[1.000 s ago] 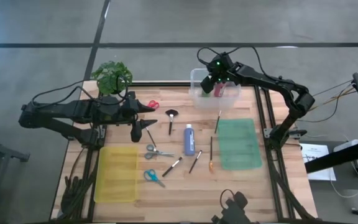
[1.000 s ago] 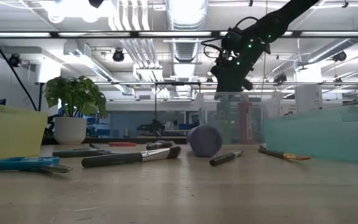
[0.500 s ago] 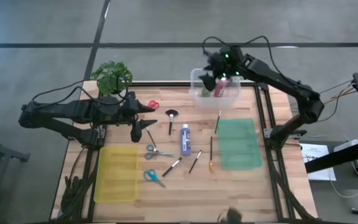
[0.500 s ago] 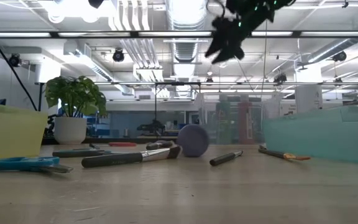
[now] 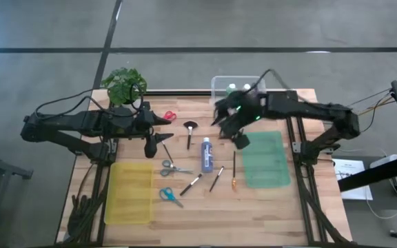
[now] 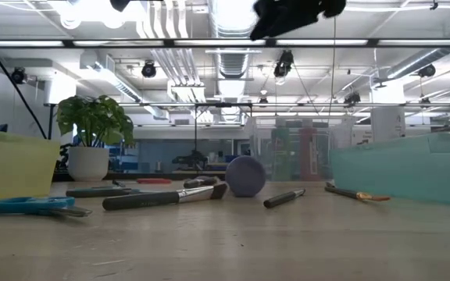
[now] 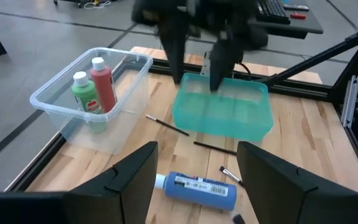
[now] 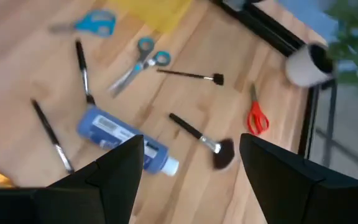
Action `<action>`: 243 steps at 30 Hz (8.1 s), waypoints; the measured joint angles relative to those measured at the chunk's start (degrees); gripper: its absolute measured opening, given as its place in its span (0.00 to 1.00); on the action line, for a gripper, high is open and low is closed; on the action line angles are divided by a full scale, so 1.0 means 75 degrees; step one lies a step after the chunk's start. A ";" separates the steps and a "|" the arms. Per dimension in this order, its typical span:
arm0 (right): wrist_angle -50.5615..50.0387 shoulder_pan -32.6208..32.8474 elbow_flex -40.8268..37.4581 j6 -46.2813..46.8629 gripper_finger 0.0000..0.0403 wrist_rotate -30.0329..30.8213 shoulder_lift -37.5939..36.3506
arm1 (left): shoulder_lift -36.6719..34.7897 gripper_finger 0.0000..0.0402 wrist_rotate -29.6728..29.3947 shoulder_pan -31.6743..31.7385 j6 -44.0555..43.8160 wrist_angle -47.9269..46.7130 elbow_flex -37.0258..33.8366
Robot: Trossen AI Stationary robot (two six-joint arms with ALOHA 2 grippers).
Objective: Pick & Place Paint Supplies
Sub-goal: Put the blue paint bottle into the transparent bin
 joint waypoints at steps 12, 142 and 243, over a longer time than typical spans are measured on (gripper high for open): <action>-0.0277 0.0188 0.0014 -0.2643 0.66 0.0904 0.2209 | 0.0000 0.58 0.0003 0.0000 0.0000 -0.0196 0.0000; 0.1149 -0.0307 -0.1900 0.1495 0.27 0.0089 0.2724 | 0.0000 0.58 0.0117 -0.0003 -0.0290 -0.0041 0.0003; -0.0039 0.3130 -0.2975 1.1074 0.55 0.2267 0.0410 | 0.1988 0.04 0.0578 -0.0169 0.0583 -0.0971 0.0000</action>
